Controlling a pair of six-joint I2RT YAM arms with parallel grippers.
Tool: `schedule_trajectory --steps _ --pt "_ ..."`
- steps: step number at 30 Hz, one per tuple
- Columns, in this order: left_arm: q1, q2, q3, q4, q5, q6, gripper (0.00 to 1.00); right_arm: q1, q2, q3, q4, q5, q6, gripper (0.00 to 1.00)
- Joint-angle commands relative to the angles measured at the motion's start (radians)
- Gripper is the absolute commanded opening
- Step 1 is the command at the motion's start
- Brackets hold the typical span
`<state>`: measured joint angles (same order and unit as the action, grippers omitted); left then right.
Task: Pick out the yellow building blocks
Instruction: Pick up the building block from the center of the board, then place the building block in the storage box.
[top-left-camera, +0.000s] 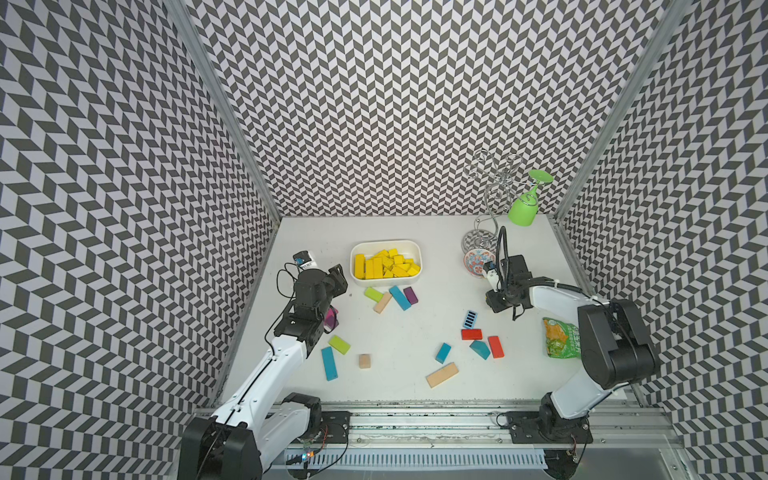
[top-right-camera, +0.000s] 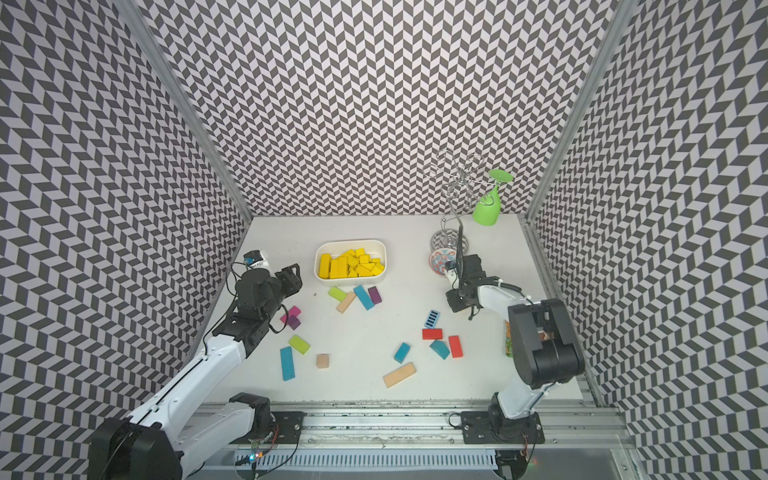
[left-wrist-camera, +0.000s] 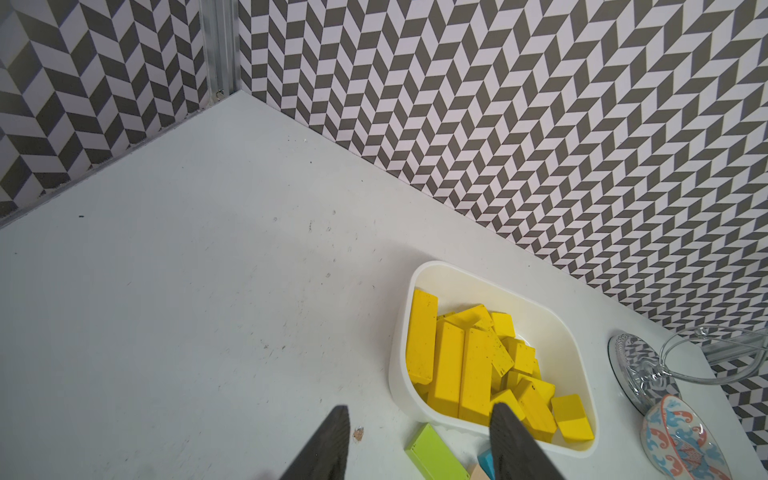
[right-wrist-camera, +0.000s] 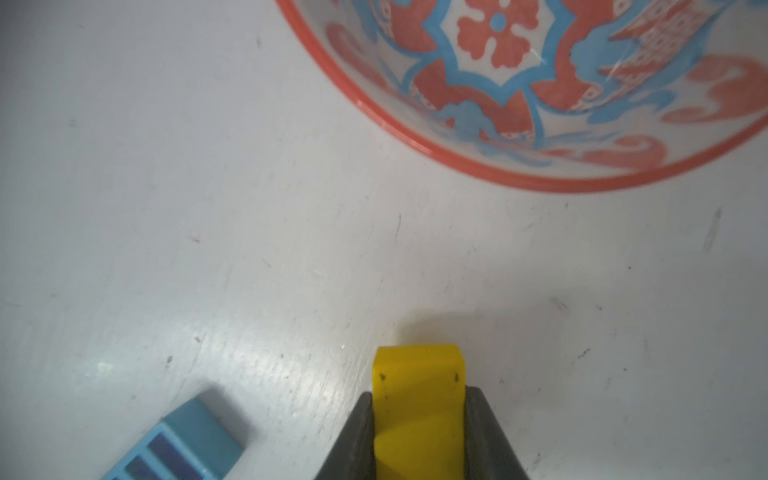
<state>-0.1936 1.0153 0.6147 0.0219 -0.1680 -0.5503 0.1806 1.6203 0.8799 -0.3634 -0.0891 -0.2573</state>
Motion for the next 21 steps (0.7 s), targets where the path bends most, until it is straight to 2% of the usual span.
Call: schedule_trajectory --steps 1,12,16,21 --pt "0.008 0.002 0.042 -0.008 -0.007 0.013 0.56 0.005 -0.089 -0.022 0.043 -0.04 0.001 0.27" --pt "0.009 -0.02 0.03 -0.013 -0.018 0.012 0.56 0.021 -0.203 0.002 -0.027 -0.14 -0.031 0.28" --pt "0.01 -0.021 0.026 -0.015 -0.027 0.01 0.56 0.077 -0.208 0.028 -0.038 -0.162 -0.025 0.27" --pt "0.01 -0.025 0.016 -0.017 -0.04 0.012 0.56 0.198 -0.176 0.115 -0.035 -0.169 0.003 0.26"
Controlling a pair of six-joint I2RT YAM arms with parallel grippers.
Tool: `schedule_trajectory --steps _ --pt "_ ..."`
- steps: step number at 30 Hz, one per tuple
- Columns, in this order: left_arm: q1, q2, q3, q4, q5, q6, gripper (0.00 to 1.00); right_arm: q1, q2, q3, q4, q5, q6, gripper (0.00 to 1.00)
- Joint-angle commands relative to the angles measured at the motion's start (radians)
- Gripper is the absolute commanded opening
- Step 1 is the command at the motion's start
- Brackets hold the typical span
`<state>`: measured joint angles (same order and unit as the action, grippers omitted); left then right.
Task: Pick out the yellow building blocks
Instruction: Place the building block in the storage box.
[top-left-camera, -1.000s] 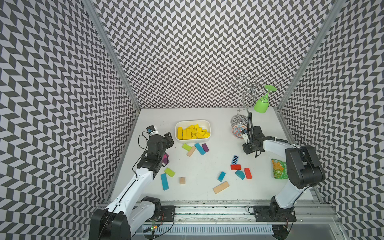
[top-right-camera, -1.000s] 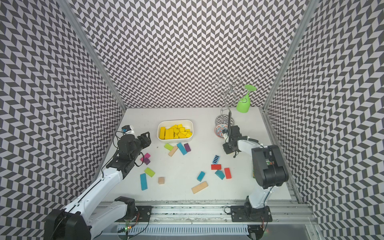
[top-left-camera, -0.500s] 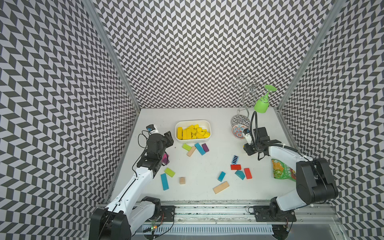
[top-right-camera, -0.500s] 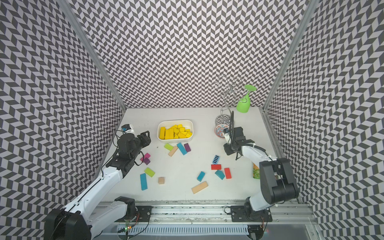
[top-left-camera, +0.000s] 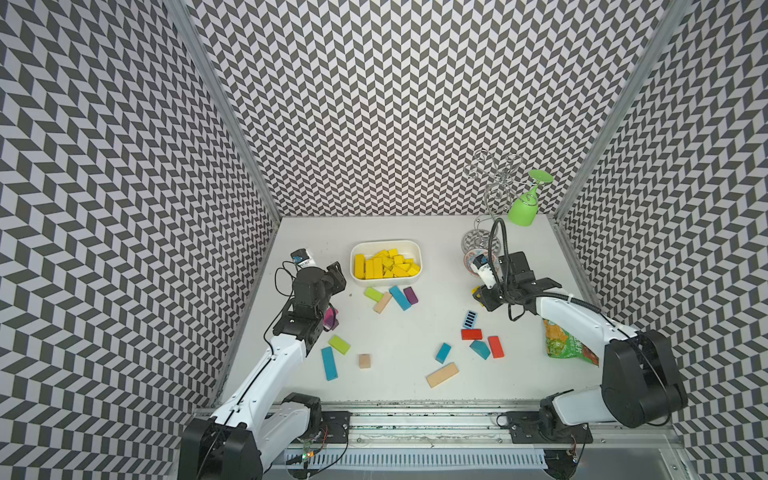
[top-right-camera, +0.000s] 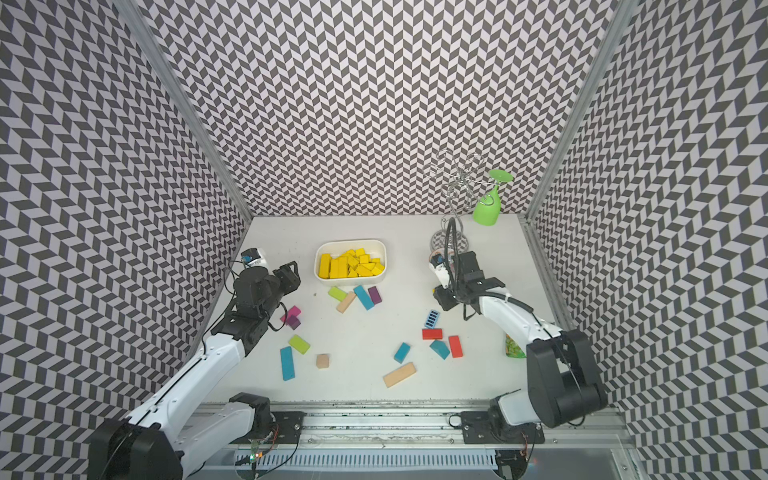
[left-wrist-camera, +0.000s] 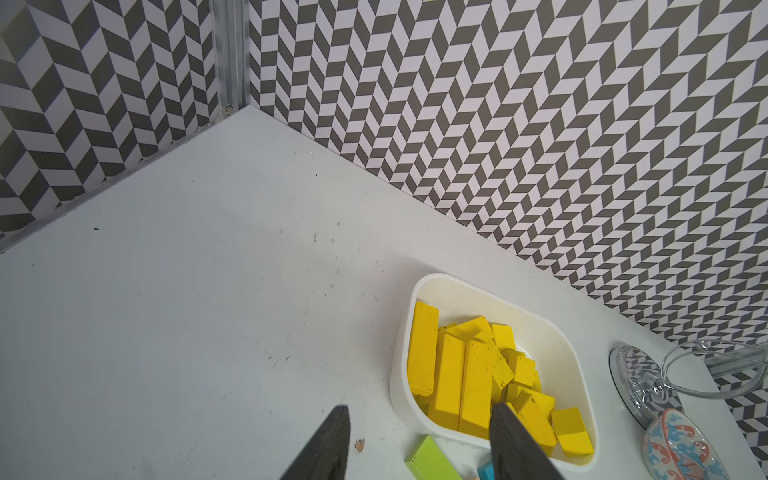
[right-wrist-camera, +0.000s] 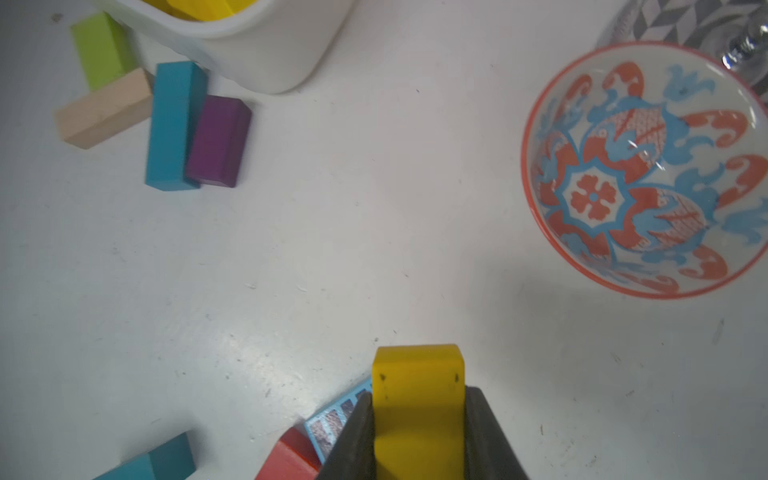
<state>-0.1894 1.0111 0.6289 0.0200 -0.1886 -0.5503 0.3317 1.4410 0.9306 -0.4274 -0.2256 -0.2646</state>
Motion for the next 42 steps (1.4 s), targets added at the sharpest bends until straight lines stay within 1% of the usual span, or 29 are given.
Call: schedule_trajectory --steps 1,6,12,16,18,21,25,28,30,32,35,36,39,40,42 --pt "0.005 -0.023 -0.002 -0.014 -0.021 0.01 0.56 0.073 0.018 0.088 0.037 -0.034 0.019 0.26" --pt "0.007 -0.029 -0.015 -0.016 -0.022 0.003 0.56 0.176 0.14 0.237 0.082 -0.053 0.039 0.26" --pt "0.007 -0.044 -0.025 -0.024 -0.022 -0.005 0.56 0.274 0.377 0.541 0.069 -0.048 0.025 0.25" --pt "0.008 -0.062 -0.033 -0.04 -0.037 -0.007 0.56 0.313 0.528 0.699 0.101 -0.033 0.034 0.22" --pt "0.009 -0.074 -0.038 -0.045 -0.046 -0.005 0.56 0.32 0.595 0.756 0.123 -0.03 0.037 0.22" --pt "0.016 -0.089 -0.047 -0.053 -0.055 -0.003 0.56 0.324 0.681 0.818 0.171 0.016 0.065 0.25" --pt "0.019 -0.107 -0.06 -0.057 -0.071 -0.008 0.56 0.324 0.751 0.829 0.272 0.061 0.091 0.31" --pt "0.021 -0.112 -0.065 -0.06 -0.077 -0.01 0.56 0.323 0.798 0.854 0.273 0.07 0.097 0.37" --pt "0.022 -0.115 -0.067 -0.065 -0.086 -0.014 0.56 0.324 0.812 0.864 0.261 0.065 0.097 0.44" --pt "0.022 -0.115 -0.066 -0.064 -0.093 -0.014 0.56 0.325 0.803 0.861 0.254 0.061 0.099 0.55" --pt "0.024 -0.112 -0.068 -0.059 -0.098 -0.01 0.57 0.325 0.759 0.85 0.248 0.057 0.098 0.71" --pt "0.024 -0.11 -0.069 -0.054 -0.102 -0.008 0.57 0.325 0.737 0.847 0.242 0.059 0.1 0.74" --pt "0.027 -0.108 -0.073 -0.038 -0.131 0.009 0.59 0.325 0.639 0.823 0.221 0.082 0.098 0.75" --pt "0.027 -0.109 -0.075 -0.031 -0.142 0.021 0.6 0.325 0.595 0.786 0.232 0.089 0.095 0.75" --pt "0.03 -0.108 -0.079 -0.011 -0.184 0.049 0.61 0.323 0.472 0.656 0.3 0.114 0.094 0.75"
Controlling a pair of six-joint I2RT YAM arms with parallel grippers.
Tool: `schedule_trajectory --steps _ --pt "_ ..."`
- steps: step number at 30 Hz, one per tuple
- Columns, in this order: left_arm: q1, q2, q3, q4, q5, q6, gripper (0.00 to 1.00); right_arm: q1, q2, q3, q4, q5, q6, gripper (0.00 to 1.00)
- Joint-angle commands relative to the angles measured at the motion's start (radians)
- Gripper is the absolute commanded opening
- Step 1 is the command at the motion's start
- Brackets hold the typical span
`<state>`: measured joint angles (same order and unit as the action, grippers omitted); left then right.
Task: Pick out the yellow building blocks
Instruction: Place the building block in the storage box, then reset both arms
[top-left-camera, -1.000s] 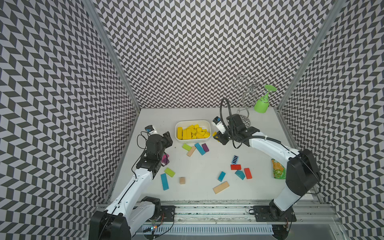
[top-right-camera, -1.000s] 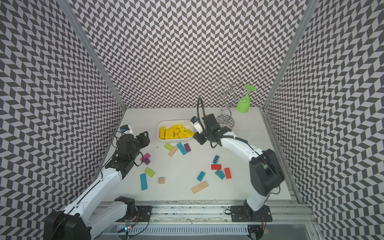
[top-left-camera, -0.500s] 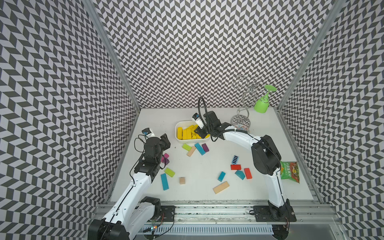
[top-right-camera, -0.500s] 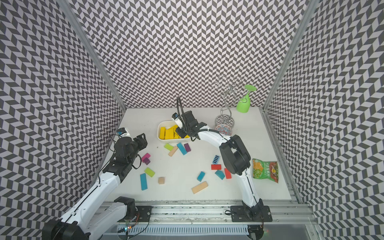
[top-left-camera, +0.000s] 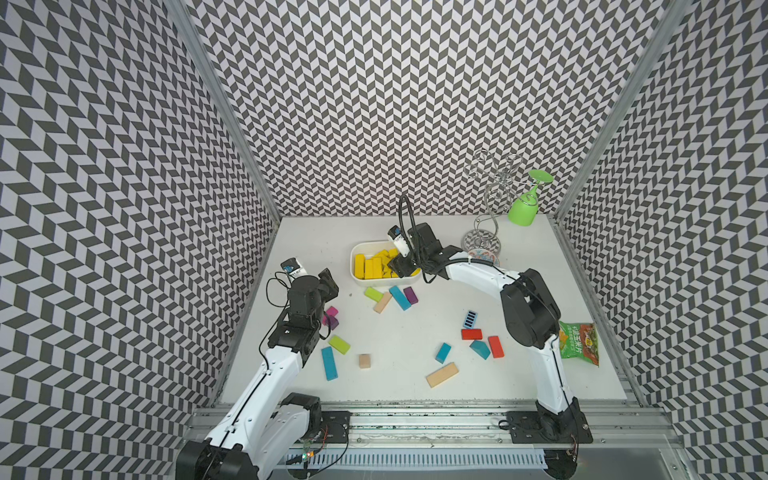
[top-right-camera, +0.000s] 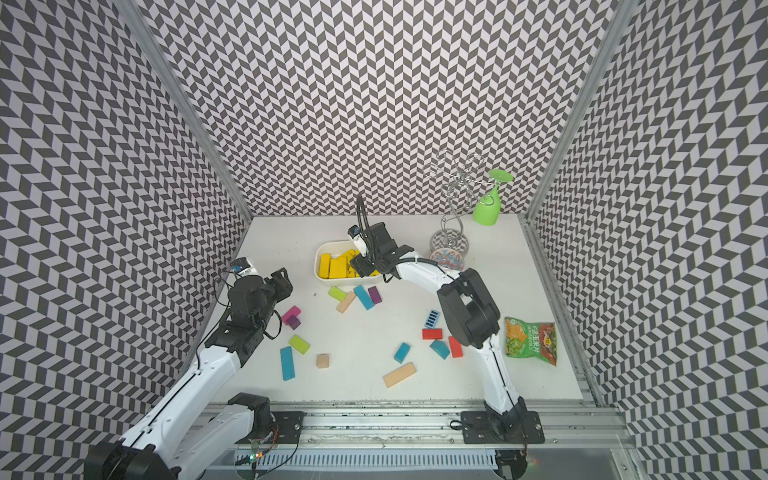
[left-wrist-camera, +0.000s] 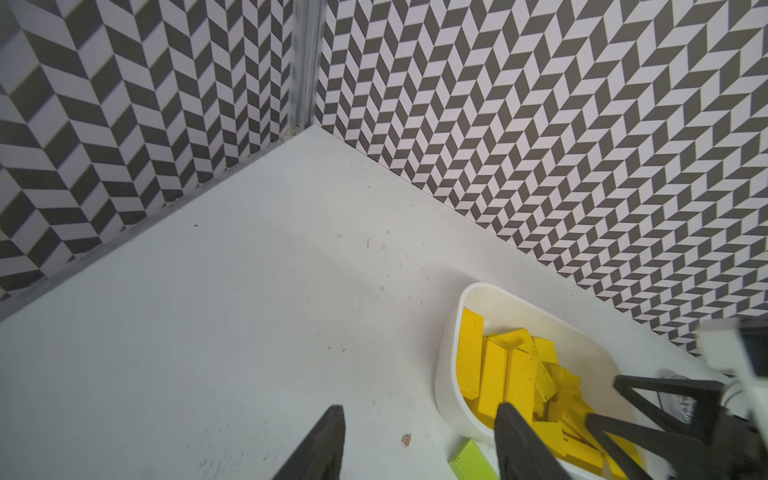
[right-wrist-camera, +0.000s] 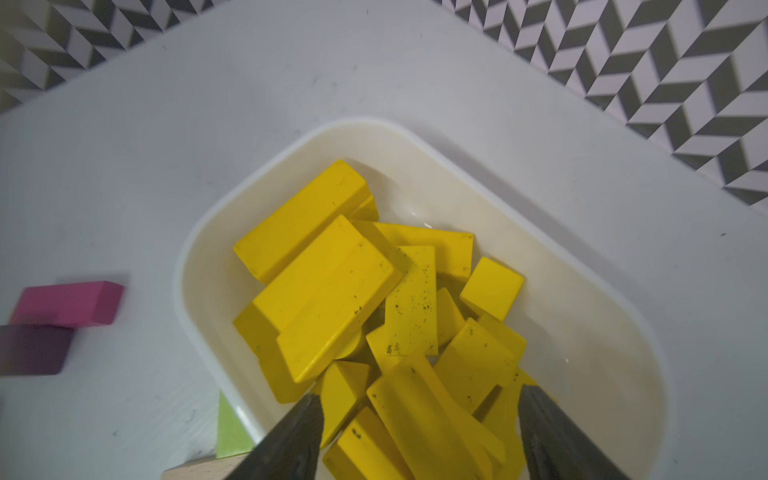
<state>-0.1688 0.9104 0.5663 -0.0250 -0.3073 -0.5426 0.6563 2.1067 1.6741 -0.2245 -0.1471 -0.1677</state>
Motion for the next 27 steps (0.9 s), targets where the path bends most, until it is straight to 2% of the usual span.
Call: schedule_trajectory --steps 1,3,5,6,10,14,18,21,23,24,25,27 --pt "0.012 -0.008 -0.017 0.041 -0.096 0.057 0.63 -0.002 -0.269 -0.181 0.15 0.055 0.0 0.75" --pt "0.012 -0.004 -0.025 0.056 -0.157 0.085 0.67 -0.005 -0.41 -0.37 0.263 0.128 0.024 0.75" --pt "0.022 0.001 -0.039 0.081 -0.19 0.123 0.76 -0.013 -0.543 -0.569 0.374 0.245 0.052 0.75" --pt "0.03 0.004 -0.048 0.094 -0.188 0.141 0.8 -0.022 -0.594 -0.645 0.41 0.297 0.071 0.75" --pt "0.078 0.046 -0.105 0.195 -0.135 0.182 0.82 -0.123 -0.754 -0.9 0.505 0.488 0.164 0.76" --pt "0.112 0.132 -0.162 0.318 -0.099 0.221 0.84 -0.341 -0.813 -1.073 0.638 0.515 0.228 0.76" --pt "0.129 0.201 -0.231 0.509 -0.039 0.308 0.87 -0.451 -0.758 -1.21 0.893 0.627 0.137 0.77" --pt "0.138 0.265 -0.241 0.613 0.009 0.359 0.88 -0.505 -0.68 -1.266 1.069 0.55 0.125 0.78" --pt "0.139 0.322 -0.243 0.7 0.055 0.404 0.89 -0.53 -0.613 -1.325 1.294 0.507 0.135 0.8" --pt "0.139 0.347 -0.248 0.74 0.069 0.424 0.89 -0.533 -0.614 -1.311 1.271 0.504 0.175 0.8" --pt "0.139 0.374 -0.256 0.795 0.076 0.442 0.89 -0.547 -0.612 -1.294 1.219 0.429 0.168 0.79" --pt "0.139 0.426 -0.279 0.908 0.077 0.464 0.9 -0.552 -0.577 -1.34 1.354 0.416 0.168 0.79"
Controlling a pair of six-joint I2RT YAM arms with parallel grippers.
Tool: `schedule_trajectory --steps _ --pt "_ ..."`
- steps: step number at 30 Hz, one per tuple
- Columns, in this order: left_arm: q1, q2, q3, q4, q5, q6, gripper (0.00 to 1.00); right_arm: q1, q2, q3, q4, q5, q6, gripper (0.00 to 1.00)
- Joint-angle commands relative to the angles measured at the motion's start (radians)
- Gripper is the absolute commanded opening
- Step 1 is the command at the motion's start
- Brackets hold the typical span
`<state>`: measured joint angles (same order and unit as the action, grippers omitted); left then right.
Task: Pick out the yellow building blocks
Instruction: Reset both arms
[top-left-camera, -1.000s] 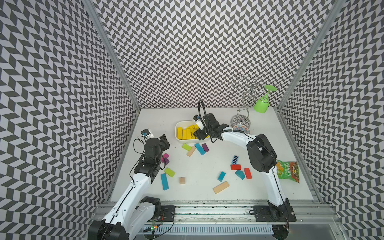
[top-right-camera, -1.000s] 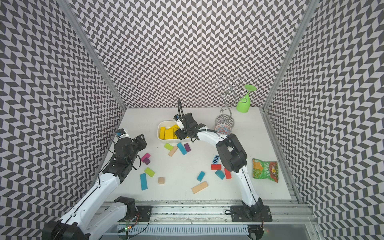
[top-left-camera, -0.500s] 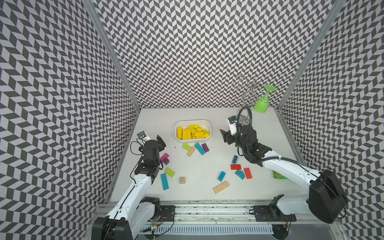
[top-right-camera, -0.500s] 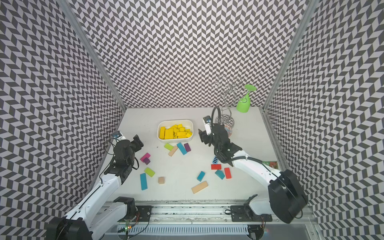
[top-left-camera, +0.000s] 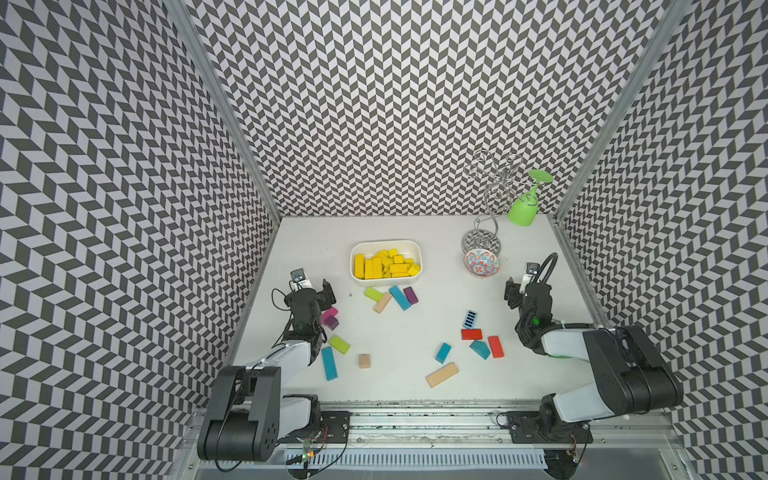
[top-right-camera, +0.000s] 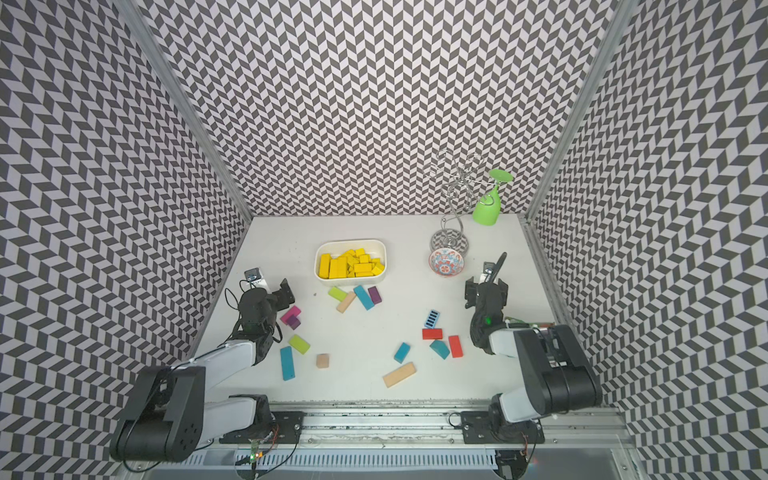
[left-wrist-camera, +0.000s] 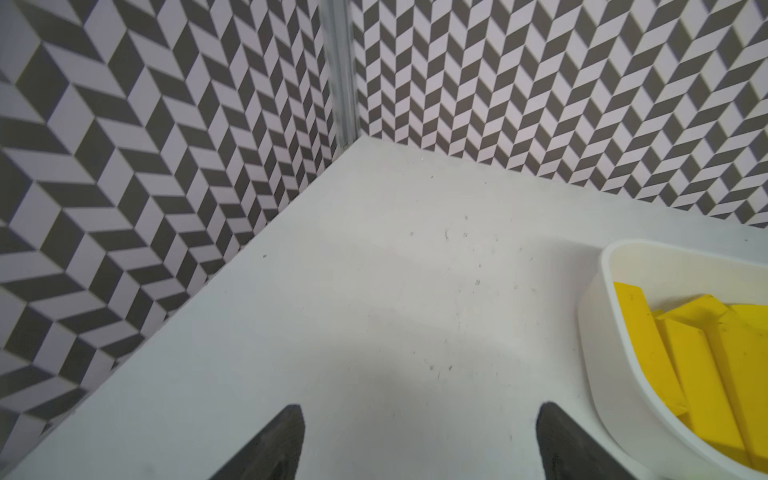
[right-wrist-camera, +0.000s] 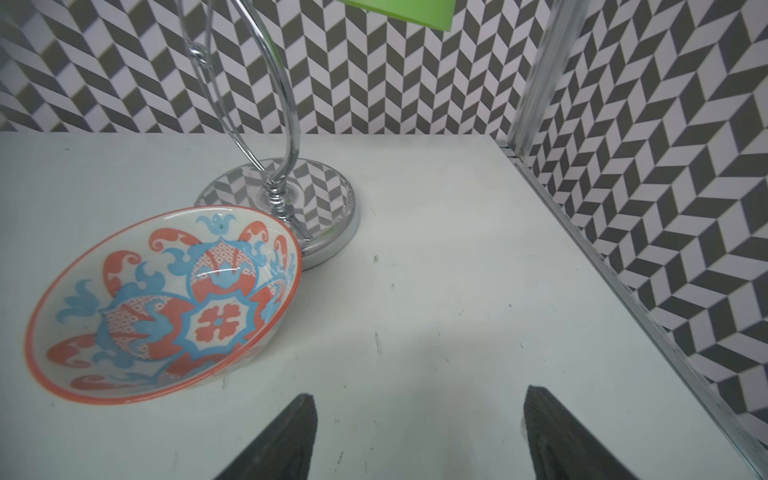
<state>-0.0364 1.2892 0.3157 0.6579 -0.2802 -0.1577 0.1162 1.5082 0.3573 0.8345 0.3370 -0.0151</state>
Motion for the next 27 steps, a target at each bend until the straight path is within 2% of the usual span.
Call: schedule_trajectory --steps 1,2,4,5,7,8,10,12,14,17,19,27 --pt "0.007 0.064 -0.014 0.238 0.061 0.093 0.9 -0.024 0.016 -0.059 0.355 -0.101 0.016 0.8" --pt "0.007 0.078 -0.012 0.26 0.085 0.107 0.91 -0.043 0.009 -0.095 0.387 -0.154 0.017 0.81" --pt "0.007 0.112 -0.02 0.36 0.105 0.124 0.91 -0.059 0.067 -0.169 0.591 -0.161 0.032 0.86" --pt "0.008 0.138 -0.02 0.398 0.108 0.127 0.91 -0.061 0.069 -0.165 0.567 -0.16 0.035 0.9" --pt "0.008 0.208 -0.036 0.493 0.116 0.12 0.92 -0.063 0.027 -0.095 0.386 -0.164 0.04 0.96" --pt "0.007 0.254 -0.056 0.564 0.121 0.126 0.92 -0.062 0.021 -0.086 0.372 -0.166 0.038 1.0" --pt "0.008 0.288 -0.092 0.698 0.13 0.139 0.96 -0.062 0.047 -0.111 0.475 -0.161 0.042 0.99" --pt "0.007 0.25 -0.061 0.565 0.128 0.119 0.98 -0.062 0.071 -0.127 0.543 -0.161 0.04 0.99" --pt "0.008 0.283 -0.08 0.658 0.123 0.132 1.0 -0.063 0.058 -0.12 0.5 -0.162 0.04 0.99" --pt "0.006 0.258 -0.067 0.59 0.121 0.127 1.0 -0.063 0.055 -0.118 0.494 -0.16 0.041 0.99" --pt "0.006 0.269 -0.078 0.638 0.121 0.132 1.0 -0.063 0.056 -0.121 0.503 -0.159 0.04 0.99" --pt "-0.003 0.265 -0.07 0.613 0.107 0.136 1.0 -0.062 0.063 -0.126 0.523 -0.16 0.04 0.99"
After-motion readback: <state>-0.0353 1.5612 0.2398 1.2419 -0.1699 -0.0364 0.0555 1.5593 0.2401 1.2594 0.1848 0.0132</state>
